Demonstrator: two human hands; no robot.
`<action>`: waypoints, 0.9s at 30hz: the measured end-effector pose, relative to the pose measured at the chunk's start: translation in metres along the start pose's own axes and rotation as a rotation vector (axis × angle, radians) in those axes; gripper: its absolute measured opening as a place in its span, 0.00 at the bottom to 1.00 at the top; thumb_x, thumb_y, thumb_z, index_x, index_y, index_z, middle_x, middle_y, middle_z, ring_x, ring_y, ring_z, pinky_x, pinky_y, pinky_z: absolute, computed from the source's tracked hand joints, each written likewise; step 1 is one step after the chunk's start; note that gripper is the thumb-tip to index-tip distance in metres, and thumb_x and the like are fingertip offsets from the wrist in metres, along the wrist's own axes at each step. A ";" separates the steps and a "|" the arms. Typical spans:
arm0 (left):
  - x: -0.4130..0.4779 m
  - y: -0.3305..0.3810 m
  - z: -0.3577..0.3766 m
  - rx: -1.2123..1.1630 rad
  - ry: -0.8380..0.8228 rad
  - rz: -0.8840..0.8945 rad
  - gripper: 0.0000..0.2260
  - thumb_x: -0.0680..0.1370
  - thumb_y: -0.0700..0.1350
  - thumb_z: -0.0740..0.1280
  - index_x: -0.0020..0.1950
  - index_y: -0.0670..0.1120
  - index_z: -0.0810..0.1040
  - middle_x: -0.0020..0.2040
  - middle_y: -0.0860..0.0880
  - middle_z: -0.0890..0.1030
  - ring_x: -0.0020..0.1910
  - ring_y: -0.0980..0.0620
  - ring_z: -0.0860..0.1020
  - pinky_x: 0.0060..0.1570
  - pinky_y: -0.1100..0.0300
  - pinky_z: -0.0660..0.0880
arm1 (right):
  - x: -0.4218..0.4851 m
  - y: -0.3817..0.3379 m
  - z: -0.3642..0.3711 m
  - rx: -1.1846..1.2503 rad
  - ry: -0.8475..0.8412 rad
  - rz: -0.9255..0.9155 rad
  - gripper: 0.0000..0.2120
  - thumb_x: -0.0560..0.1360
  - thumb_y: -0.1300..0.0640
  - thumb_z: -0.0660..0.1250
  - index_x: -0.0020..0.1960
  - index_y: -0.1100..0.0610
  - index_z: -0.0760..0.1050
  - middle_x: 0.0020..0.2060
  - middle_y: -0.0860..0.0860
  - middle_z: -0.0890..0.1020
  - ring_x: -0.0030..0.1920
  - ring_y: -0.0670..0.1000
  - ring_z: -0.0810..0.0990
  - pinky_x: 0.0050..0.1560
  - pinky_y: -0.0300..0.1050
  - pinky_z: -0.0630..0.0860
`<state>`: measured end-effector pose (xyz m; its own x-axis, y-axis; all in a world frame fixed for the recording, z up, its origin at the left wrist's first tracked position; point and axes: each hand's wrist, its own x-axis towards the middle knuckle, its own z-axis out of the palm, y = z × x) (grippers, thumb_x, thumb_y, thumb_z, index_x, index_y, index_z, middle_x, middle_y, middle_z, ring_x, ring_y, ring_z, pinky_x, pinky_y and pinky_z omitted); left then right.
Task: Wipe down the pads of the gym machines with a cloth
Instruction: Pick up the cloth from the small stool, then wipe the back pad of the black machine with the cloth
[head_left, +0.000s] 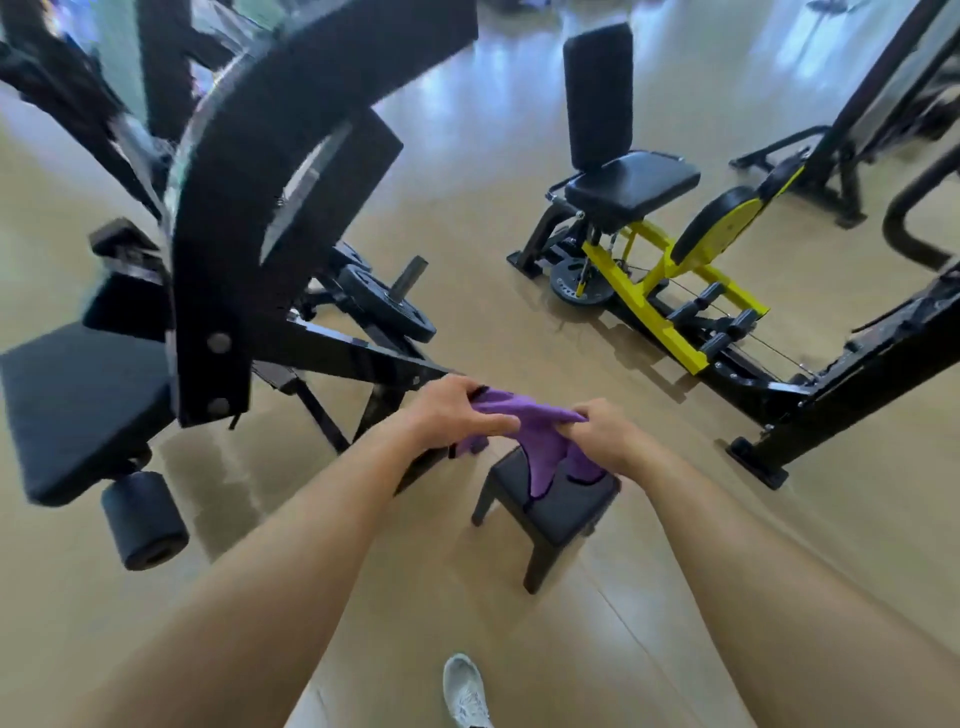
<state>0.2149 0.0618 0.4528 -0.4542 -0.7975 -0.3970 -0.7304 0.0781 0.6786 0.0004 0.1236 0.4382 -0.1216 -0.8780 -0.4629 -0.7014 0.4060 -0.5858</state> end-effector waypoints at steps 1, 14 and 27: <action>-0.017 0.001 -0.010 0.061 0.021 0.008 0.12 0.70 0.59 0.76 0.46 0.56 0.77 0.42 0.55 0.83 0.42 0.57 0.80 0.43 0.59 0.77 | -0.011 -0.017 -0.004 0.008 0.023 -0.026 0.10 0.82 0.52 0.63 0.47 0.55 0.80 0.40 0.53 0.81 0.39 0.51 0.77 0.39 0.47 0.71; -0.243 -0.041 -0.103 -0.502 0.421 0.015 0.13 0.69 0.49 0.68 0.46 0.39 0.80 0.38 0.46 0.78 0.39 0.48 0.76 0.42 0.54 0.72 | -0.163 -0.202 0.036 0.062 0.116 -0.443 0.17 0.79 0.47 0.66 0.37 0.58 0.74 0.30 0.53 0.75 0.32 0.53 0.74 0.36 0.48 0.72; -0.370 -0.183 -0.268 -1.291 0.425 -0.030 0.23 0.80 0.62 0.61 0.65 0.47 0.80 0.58 0.44 0.84 0.59 0.44 0.81 0.58 0.47 0.76 | -0.203 -0.441 0.154 -0.166 0.141 -0.601 0.11 0.77 0.48 0.69 0.52 0.55 0.83 0.43 0.53 0.84 0.47 0.54 0.83 0.52 0.55 0.82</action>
<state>0.6530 0.1823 0.6408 -0.0844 -0.9284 -0.3618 0.3637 -0.3668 0.8563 0.4429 0.1619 0.6880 0.2441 -0.9697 0.0131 -0.7738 -0.2029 -0.6001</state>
